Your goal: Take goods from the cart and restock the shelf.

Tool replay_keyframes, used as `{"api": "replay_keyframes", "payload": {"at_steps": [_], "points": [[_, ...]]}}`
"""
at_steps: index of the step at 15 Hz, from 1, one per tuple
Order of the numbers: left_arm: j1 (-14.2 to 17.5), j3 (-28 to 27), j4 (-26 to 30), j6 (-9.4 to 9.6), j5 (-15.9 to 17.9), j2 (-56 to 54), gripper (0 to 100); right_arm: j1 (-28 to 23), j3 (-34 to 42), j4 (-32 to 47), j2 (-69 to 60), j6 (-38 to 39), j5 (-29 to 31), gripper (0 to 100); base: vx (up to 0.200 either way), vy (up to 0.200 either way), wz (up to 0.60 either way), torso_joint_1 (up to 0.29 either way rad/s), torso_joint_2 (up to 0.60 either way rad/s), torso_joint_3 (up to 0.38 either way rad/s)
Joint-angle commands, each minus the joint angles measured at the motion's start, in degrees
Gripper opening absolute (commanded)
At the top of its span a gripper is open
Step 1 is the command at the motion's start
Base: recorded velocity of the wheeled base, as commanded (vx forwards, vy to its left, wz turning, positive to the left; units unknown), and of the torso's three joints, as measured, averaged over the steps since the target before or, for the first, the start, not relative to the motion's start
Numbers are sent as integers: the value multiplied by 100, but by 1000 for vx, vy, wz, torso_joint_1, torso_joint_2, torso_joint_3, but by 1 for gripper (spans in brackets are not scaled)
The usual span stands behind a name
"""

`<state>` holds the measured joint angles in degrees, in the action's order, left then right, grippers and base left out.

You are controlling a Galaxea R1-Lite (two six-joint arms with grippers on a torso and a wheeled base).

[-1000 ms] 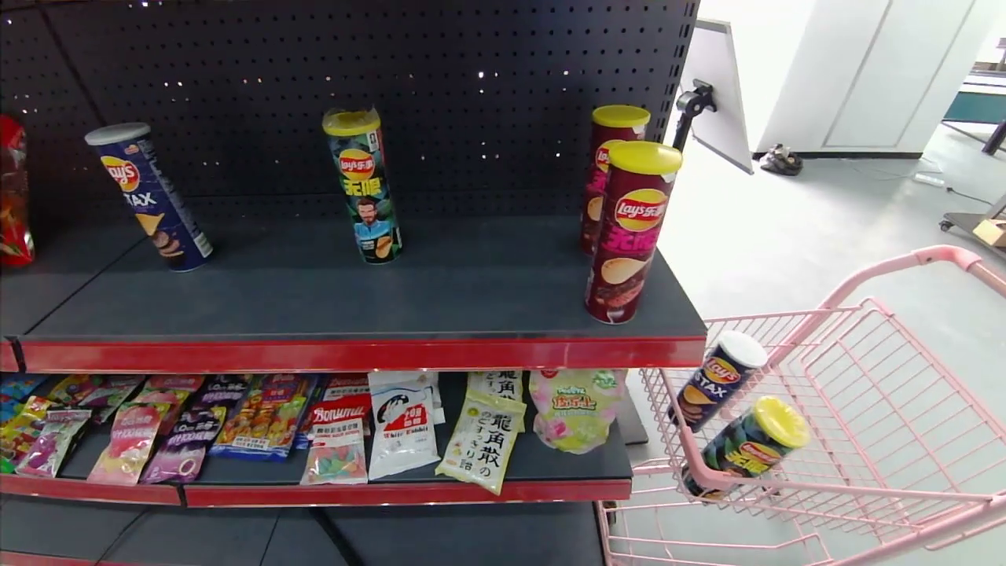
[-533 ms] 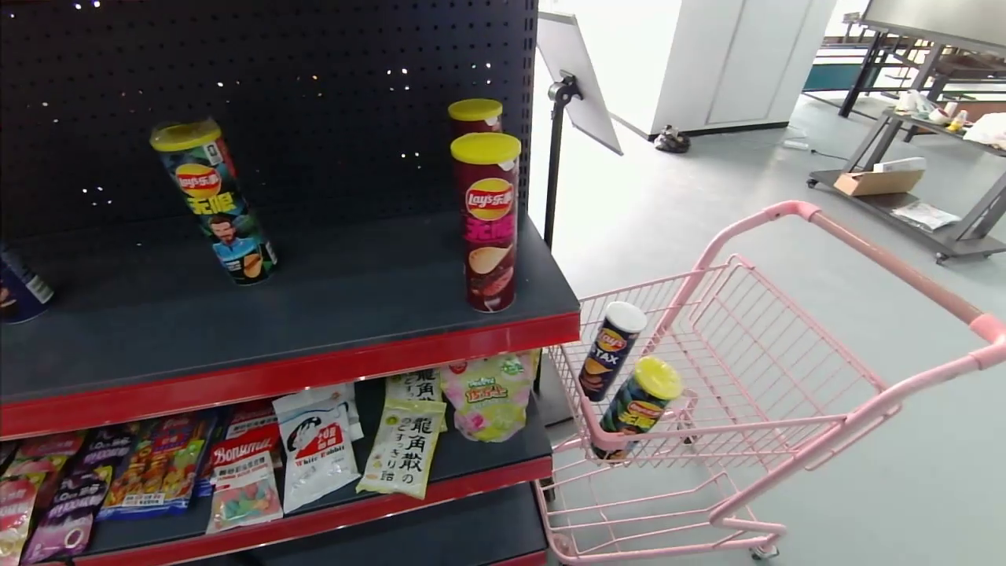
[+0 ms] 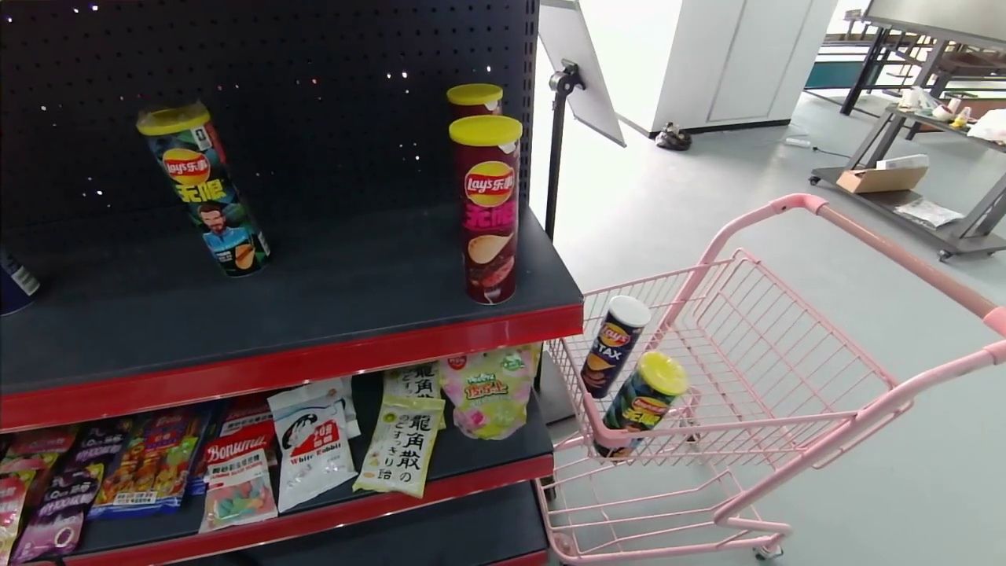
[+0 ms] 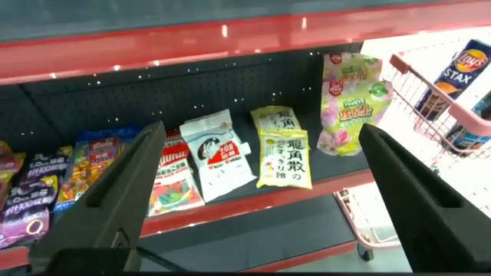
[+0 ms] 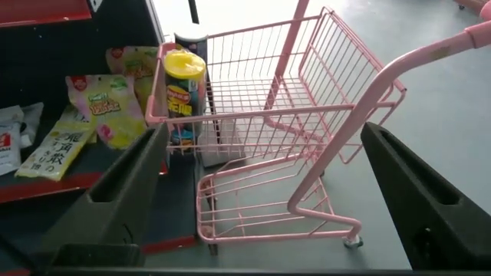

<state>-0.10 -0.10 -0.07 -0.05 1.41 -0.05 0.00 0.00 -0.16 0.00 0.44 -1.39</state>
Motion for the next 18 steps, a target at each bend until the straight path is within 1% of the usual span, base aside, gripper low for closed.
{"api": "replay_keyframes", "payload": {"at_steps": [1, 6, 14, 16, 18], "points": [[1, 1, -1, -4, -1, 5, 100, 0, 0, -2, 0, 0, 7, 100, 0, 0, 0, -139, 393, 246], [1, 1, -1, 5, -1, 5, 100, 9, 0, 7, 0, 0, 34, 100, 0, 0, 0, -153, 450, 291], [1, 1, -1, -4, -27, 5, 100, 0, 0, 7, 0, -18, 77, 100, 0, 0, 0, -154, 533, 377], [1, 1, -1, -4, -27, 5, 100, 9, 0, 7, 18, -44, 60, 100, 0, 0, 0, -63, 261, 198], [1, 1, -1, -4, -27, 5, 100, 0, -9, -11, 0, -387, 121, 100, 0, 0, 0, -22, 81, 68]]}}
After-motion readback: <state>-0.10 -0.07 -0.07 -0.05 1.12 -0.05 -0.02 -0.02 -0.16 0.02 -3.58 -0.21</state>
